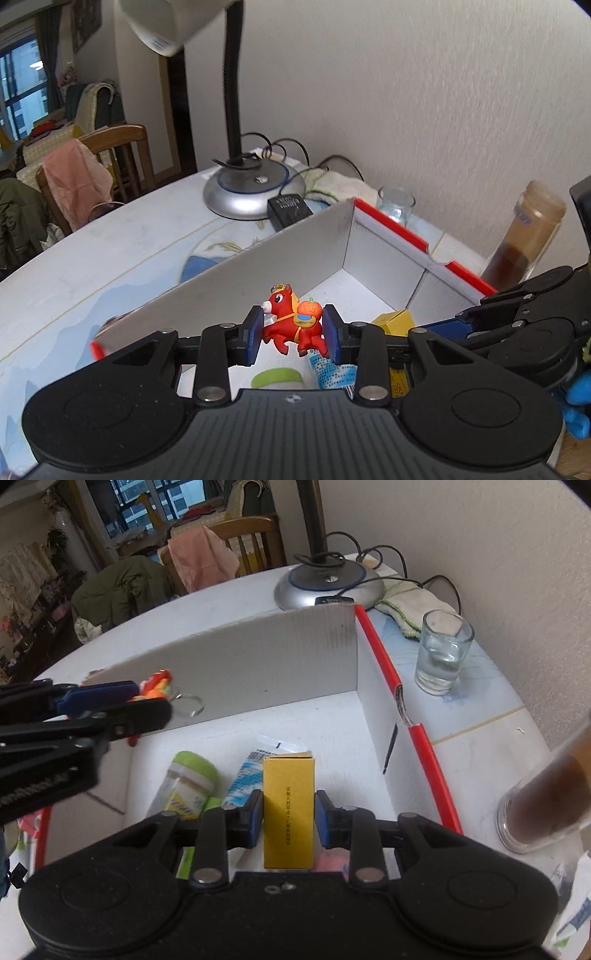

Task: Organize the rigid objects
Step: 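Lower both items into the box and open both tools, then withdraw both tools from the box toward the remaining items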

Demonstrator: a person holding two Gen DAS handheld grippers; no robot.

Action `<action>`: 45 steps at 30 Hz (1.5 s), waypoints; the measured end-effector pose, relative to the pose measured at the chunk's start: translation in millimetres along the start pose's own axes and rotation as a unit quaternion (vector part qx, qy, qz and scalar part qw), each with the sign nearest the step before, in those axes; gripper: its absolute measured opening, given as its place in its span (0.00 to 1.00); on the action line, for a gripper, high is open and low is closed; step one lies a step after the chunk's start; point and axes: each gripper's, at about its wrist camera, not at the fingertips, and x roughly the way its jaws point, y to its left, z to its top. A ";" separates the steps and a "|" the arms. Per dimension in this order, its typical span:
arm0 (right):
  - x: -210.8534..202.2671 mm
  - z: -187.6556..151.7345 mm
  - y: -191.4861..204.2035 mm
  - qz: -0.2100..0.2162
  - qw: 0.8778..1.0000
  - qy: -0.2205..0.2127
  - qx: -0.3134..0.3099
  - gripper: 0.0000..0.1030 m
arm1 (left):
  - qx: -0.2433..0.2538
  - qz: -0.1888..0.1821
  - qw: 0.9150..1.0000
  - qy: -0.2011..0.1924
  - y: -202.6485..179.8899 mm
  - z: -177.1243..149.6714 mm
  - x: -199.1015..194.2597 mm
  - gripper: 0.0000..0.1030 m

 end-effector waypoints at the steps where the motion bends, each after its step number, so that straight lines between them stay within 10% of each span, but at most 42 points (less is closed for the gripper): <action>1: 3.5 0.5 0.2 -0.002 1.000 0.003 -0.003 0.27 | 0.003 0.000 1.000 0.005 -0.7 1.0 6.2 0.32; 25: 31.8 2.3 1.8 0.005 0.999 0.049 -0.010 0.27 | 0.005 0.005 0.988 0.153 0.2 -5.4 91.9 0.32; 45: -5.6 -5.2 13.6 0.009 0.999 0.023 -0.020 0.38 | -0.030 0.015 0.993 0.116 7.7 -2.5 45.2 0.52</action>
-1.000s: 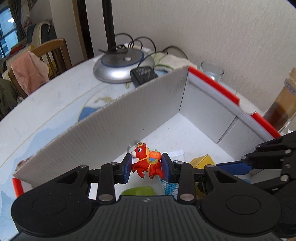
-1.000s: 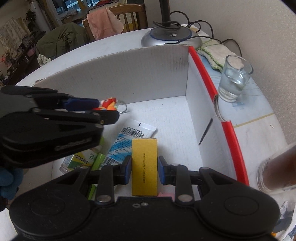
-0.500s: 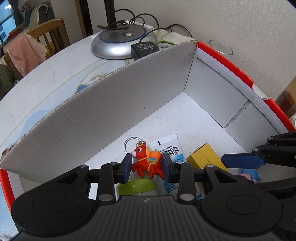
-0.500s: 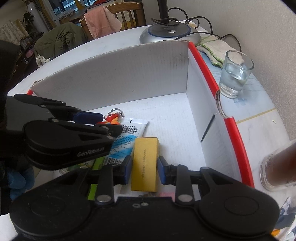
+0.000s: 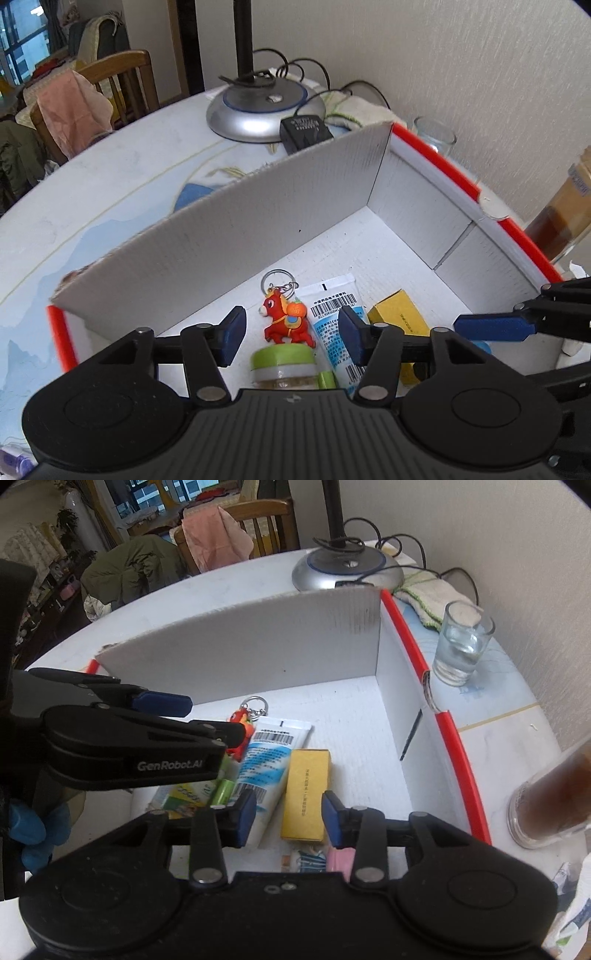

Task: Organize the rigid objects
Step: 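Withdraw both tools from the box toward the remaining items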

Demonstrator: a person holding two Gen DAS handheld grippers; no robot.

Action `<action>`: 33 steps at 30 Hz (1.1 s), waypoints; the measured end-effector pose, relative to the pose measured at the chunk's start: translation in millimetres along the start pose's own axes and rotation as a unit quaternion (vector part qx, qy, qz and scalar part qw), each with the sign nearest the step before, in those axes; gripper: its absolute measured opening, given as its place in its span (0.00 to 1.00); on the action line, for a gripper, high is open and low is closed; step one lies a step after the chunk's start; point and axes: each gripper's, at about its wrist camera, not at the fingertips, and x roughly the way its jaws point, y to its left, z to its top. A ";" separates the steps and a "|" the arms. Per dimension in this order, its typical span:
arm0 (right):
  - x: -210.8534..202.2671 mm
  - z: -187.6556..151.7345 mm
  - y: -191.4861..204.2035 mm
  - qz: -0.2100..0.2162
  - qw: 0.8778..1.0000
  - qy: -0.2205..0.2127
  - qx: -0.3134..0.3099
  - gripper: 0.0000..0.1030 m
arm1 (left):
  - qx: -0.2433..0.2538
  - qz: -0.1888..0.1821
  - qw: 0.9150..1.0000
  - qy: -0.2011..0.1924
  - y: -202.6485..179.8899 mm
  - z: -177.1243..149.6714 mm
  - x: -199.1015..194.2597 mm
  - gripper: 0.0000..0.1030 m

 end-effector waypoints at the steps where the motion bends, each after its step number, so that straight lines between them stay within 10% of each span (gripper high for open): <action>1: -3.5 -0.5 0.5 0.001 1.000 -0.005 0.000 0.40 | 0.000 0.000 1.000 -0.005 0.4 -1.0 -4.8 0.53; 18: -56.9 -10.4 33.8 0.015 0.997 -0.064 -0.031 0.63 | -0.026 -0.002 0.996 -0.082 15.6 -33.5 -96.0 0.53; 33: -96.0 -28.8 72.8 0.031 0.991 -0.120 -0.039 0.84 | -0.048 0.012 0.989 -0.137 51.6 -90.7 -172.4 0.77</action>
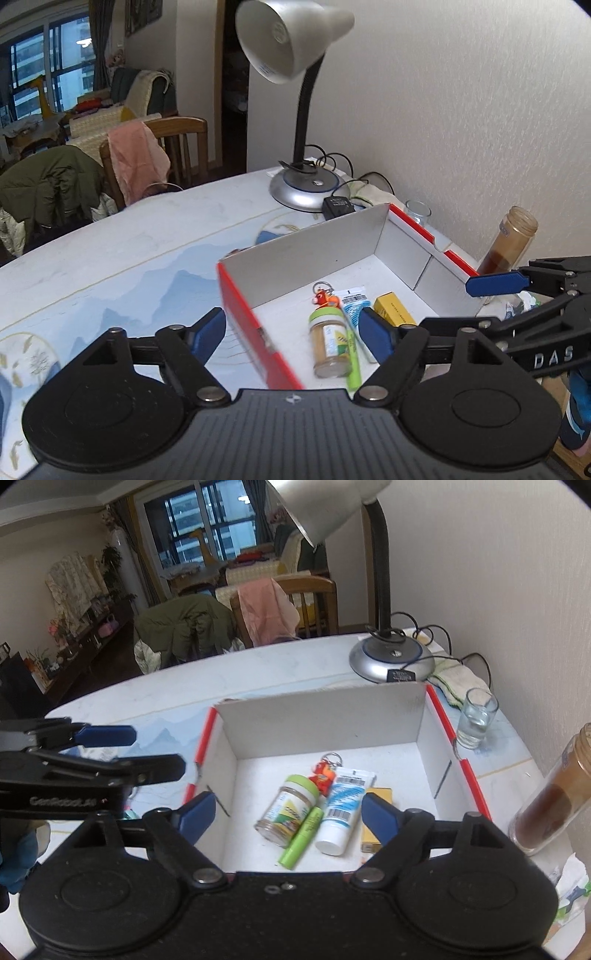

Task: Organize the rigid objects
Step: 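Withdraw both tools from the box toward the remaining items, then grasp the correction-tape dispenser with the left tool while the right tool grasps the white glue stick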

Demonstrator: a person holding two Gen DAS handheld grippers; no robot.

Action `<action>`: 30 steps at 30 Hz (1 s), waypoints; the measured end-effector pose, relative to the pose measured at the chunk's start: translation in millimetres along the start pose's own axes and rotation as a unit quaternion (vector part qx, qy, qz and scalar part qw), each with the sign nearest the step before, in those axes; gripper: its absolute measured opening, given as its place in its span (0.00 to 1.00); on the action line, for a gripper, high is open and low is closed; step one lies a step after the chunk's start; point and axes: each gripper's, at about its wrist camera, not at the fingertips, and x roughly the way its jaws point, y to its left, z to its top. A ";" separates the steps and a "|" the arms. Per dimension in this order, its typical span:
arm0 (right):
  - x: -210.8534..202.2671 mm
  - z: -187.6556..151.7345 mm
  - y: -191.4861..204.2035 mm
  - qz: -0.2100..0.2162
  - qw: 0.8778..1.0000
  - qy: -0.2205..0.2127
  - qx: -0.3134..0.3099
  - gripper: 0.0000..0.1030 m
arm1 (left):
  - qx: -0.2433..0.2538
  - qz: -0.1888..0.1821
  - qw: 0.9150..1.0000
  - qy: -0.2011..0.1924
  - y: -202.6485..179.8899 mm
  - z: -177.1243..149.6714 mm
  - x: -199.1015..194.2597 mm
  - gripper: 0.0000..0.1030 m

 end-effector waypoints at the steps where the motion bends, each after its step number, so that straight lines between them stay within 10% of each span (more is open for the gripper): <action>1: -1.6 -1.0 3.5 0.002 1.000 -0.003 0.001 0.85 | -0.003 0.003 1.000 -0.002 4.0 -3.4 -5.5 0.77; 30: 15.1 -47.3 154.4 0.050 0.998 0.022 -0.011 0.94 | -0.090 0.022 0.996 -0.015 167.7 -107.5 -105.7 1.00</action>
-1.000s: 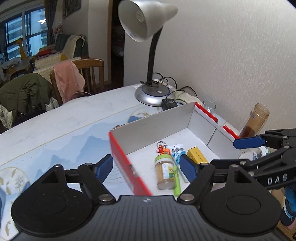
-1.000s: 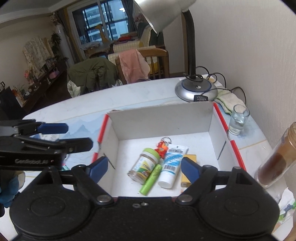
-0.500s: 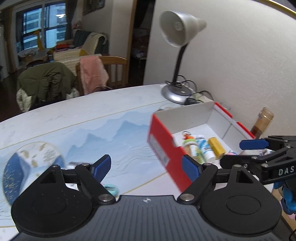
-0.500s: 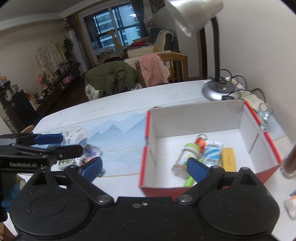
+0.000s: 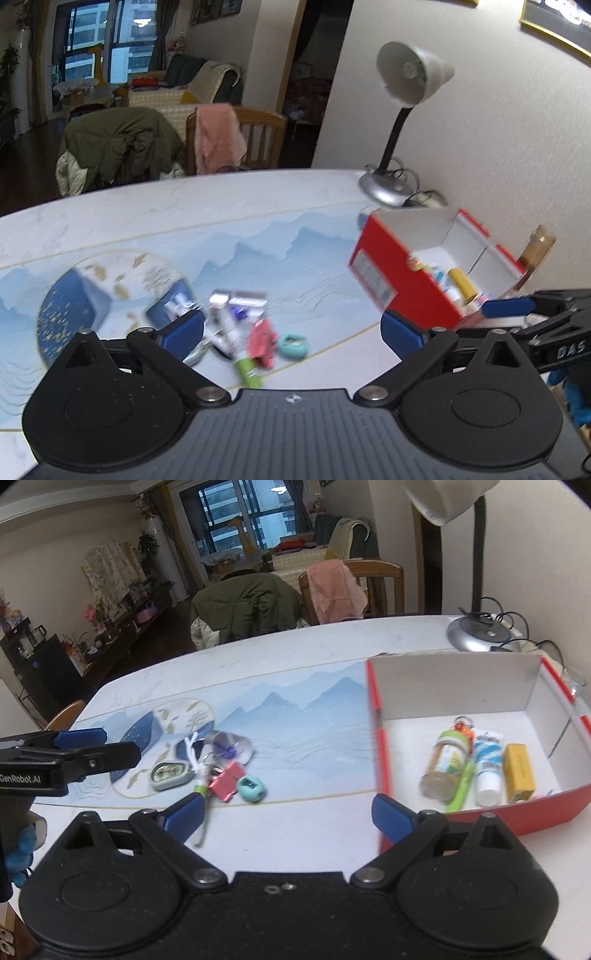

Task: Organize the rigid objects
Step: 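Grasp the correction-tape dispenser with the left tool while the right tool grasps the white glue stick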

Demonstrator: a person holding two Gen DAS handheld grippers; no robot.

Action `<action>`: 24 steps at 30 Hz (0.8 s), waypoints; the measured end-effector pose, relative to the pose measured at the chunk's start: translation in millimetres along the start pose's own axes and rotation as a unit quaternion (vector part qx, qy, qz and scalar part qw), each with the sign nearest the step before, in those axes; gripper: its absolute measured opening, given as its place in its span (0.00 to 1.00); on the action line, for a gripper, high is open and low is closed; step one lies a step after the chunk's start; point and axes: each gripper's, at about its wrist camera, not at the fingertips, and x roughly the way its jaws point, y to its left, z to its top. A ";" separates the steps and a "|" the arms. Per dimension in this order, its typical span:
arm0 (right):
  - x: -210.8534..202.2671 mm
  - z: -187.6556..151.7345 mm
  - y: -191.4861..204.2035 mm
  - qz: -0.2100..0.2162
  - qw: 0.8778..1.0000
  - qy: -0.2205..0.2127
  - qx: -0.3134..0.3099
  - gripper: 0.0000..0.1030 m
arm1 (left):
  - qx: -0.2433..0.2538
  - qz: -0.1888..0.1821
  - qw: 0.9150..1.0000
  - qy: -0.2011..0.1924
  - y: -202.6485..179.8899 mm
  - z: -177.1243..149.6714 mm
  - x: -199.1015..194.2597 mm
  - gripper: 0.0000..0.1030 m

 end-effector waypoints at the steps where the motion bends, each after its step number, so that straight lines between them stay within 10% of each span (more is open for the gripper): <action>1: 3.3 -1.3 5.1 0.000 1.000 0.003 -0.001 0.94 | -0.003 0.001 1.000 0.010 6.6 -4.8 1.8 1.00; 24: 89.3 -12.6 100.9 0.015 0.994 0.080 -0.071 0.77 | 0.012 0.041 0.997 0.059 105.3 -46.4 75.5 1.00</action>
